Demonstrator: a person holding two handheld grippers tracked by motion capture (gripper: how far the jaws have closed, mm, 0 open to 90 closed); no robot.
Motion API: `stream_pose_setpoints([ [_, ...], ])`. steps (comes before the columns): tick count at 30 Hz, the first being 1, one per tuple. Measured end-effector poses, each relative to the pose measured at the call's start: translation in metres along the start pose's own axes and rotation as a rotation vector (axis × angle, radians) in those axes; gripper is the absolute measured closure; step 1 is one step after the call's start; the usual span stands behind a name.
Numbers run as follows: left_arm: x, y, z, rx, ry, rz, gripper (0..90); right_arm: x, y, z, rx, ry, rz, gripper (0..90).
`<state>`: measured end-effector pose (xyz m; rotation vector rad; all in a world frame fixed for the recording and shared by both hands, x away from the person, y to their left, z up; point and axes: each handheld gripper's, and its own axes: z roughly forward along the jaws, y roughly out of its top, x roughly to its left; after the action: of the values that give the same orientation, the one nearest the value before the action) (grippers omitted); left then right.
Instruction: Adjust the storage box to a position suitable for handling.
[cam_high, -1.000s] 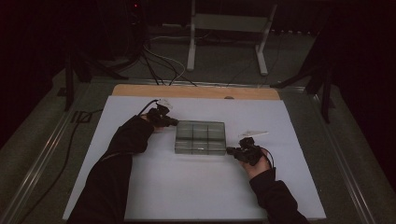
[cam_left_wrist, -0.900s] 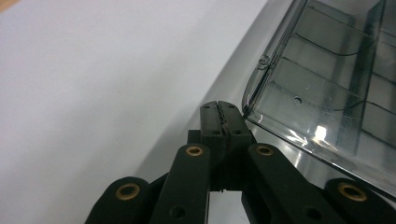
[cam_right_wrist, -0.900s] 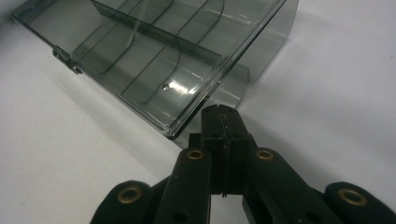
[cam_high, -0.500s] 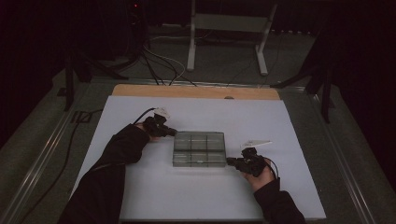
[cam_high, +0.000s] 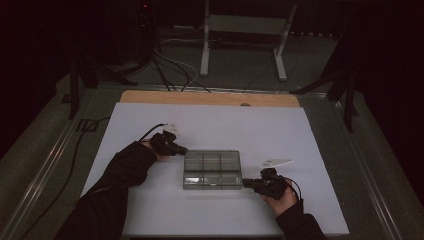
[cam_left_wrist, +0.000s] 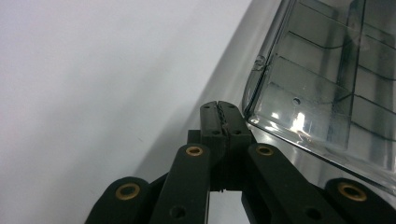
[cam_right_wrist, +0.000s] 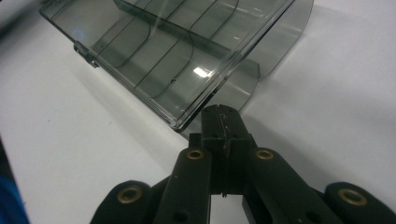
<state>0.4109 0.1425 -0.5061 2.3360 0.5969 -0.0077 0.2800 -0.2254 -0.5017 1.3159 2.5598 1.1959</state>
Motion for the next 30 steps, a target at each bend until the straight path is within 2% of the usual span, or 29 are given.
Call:
stream_pose_setpoints([
  [4, -0.009, -0.006, -0.002, -0.005, -0.003, -0.004, 90.0, 0.004, -0.005, -0.003, 0.002, 0.013, 0.000, 90.0],
  [12, -0.022, -0.009, -0.004, 0.003, -0.013, 0.017, 90.0, 0.013, -0.017, -0.010, 0.010, 0.033, -0.008, 90.0],
  [16, -0.028, -0.009, -0.002, 0.008, -0.034, 0.024, 90.0, 0.016, -0.022, -0.013, 0.011, 0.035, -0.012, 90.0],
  [22, -0.036, -0.008, -0.002, 0.024, -0.059, 0.029, 90.0, 0.017, -0.029, -0.017, 0.011, 0.054, -0.003, 90.0],
  [30, -0.042, -0.012, -0.003, 0.028, -0.080, 0.034, 90.0, 0.017, -0.033, -0.020, 0.013, 0.057, 0.008, 90.0],
])
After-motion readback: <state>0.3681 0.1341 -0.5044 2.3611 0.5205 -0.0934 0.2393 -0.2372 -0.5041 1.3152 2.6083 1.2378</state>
